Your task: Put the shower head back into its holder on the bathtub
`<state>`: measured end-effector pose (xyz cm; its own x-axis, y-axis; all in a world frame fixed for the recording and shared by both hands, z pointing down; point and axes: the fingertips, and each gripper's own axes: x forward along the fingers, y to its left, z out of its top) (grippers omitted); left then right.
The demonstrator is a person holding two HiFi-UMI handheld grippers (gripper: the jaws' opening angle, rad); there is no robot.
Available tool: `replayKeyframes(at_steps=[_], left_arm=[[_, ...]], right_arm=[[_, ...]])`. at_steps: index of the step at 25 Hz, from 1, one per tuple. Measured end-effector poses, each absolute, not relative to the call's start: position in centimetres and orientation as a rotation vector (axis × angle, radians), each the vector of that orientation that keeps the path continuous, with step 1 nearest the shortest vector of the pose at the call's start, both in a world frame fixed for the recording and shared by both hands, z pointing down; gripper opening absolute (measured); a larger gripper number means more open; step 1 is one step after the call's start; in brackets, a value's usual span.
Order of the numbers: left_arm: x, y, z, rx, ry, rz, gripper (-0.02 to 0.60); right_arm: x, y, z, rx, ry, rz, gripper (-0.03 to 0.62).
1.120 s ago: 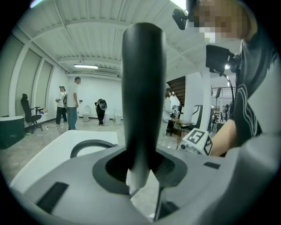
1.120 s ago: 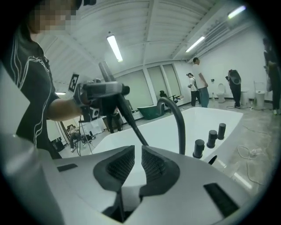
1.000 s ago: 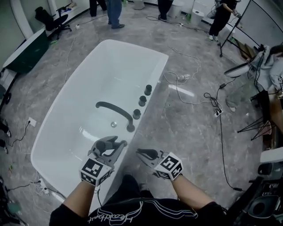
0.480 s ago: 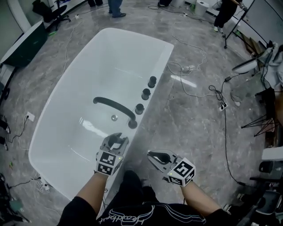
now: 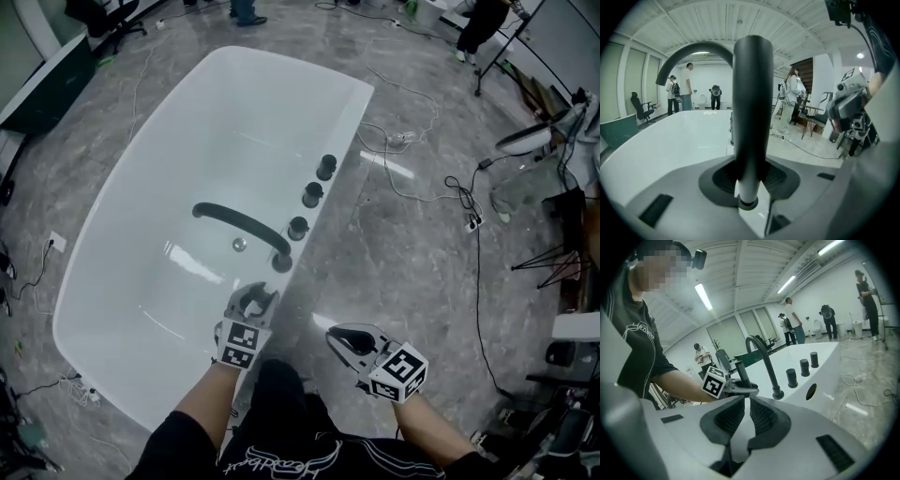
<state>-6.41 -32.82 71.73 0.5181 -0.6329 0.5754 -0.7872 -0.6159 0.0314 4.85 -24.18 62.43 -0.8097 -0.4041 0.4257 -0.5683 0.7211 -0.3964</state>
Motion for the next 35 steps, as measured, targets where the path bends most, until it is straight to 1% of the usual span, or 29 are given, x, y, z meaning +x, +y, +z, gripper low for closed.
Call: replayKeyframes(at_steps=[10, 19, 21, 22, 23, 25, 29, 32, 35], left_arm=[[-6.3, -31.9, 75.1, 2.454, -1.167, 0.826, 0.118], [-6.0, -31.9, 75.2, 2.459, -1.142, 0.802, 0.121], [-6.1, -31.7, 75.2, 2.447, -1.123, 0.8, 0.144], [-6.2, -31.5, 75.2, 2.44, -1.115, 0.794, 0.179], [-6.3, -31.3, 75.1, 2.431, -1.107, 0.788, 0.198], [-6.6, -30.5, 74.7, 2.415, -1.098, 0.777, 0.219], [-7.9, -28.4, 71.3, 2.394, -1.125, 0.723, 0.219], [-8.1, -25.9, 66.0, 2.407, -1.146, 0.631, 0.219], [-6.5, -22.5, 59.3, 2.51, -1.098, 0.583, 0.216]], right_arm=[[4.8, -24.1, 63.1, 0.767, -2.597, 0.767, 0.041], [4.4, -23.8, 62.5, 0.755, -2.598, 0.753, 0.043], [4.3, -23.7, 62.1, 0.757, -2.606, 0.743, 0.043], [4.2, -23.7, 61.8, 0.758, -2.612, 0.736, 0.043], [4.2, -23.7, 61.4, 0.76, -2.621, 0.728, 0.043], [4.3, -23.6, 60.5, 0.763, -2.644, 0.714, 0.043], [4.4, -22.8, 57.9, 0.74, -2.687, 0.66, 0.043], [4.4, -21.6, 55.1, 0.697, -2.714, 0.611, 0.043], [4.2, -20.0, 51.9, 0.633, -2.756, 0.555, 0.043]])
